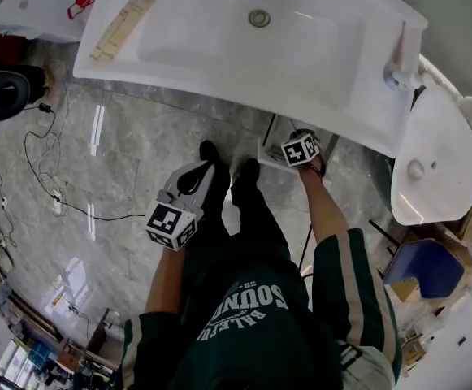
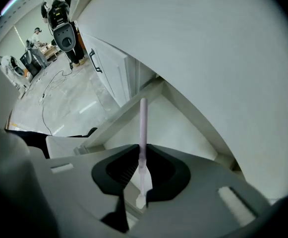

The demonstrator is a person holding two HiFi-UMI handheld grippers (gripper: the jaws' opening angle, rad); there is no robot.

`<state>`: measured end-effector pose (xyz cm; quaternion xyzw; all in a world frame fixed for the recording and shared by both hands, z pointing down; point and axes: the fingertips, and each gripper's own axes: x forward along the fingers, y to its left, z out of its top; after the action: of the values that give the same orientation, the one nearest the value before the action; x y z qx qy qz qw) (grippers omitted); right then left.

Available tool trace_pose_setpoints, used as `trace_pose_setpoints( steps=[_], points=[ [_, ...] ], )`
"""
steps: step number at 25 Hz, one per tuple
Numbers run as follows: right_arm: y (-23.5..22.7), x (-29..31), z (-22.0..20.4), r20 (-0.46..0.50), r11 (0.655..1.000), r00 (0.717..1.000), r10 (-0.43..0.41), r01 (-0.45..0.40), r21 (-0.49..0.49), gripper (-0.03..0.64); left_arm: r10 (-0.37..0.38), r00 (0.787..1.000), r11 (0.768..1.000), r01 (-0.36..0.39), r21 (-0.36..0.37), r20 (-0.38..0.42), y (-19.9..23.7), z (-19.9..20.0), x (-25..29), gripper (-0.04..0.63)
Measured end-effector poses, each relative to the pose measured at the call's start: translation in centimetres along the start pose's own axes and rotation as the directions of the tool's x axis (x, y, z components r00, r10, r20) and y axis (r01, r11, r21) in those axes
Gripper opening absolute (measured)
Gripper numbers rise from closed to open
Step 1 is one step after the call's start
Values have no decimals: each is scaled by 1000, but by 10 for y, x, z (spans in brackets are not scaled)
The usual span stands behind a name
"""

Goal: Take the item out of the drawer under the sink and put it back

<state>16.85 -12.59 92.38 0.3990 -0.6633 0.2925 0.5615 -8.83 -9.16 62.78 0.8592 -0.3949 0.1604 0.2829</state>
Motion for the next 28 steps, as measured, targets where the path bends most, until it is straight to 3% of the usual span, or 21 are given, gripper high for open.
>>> trace_pose_setpoints(
  steps=[6,16,24,28],
  points=[
    [13,-35,-5,24,999,1000,6,-4,-51,52,-16,1000,1000,16,3,23,-8,14,-8,51],
    [33,-116,14,178,998,984,14,-3,-61,52,-35,998,999,33,39,44,-18,43,-13,51],
    [44,-176,37,307,999,951,33,-20,-47,52,-39,996,995,31,96,83,-16,75,-15,51],
    [37,-213,54,394,1000,919,20,-11,-25,52,-48,994,992,35,125,102,-15,91,-13,51]
  ],
)
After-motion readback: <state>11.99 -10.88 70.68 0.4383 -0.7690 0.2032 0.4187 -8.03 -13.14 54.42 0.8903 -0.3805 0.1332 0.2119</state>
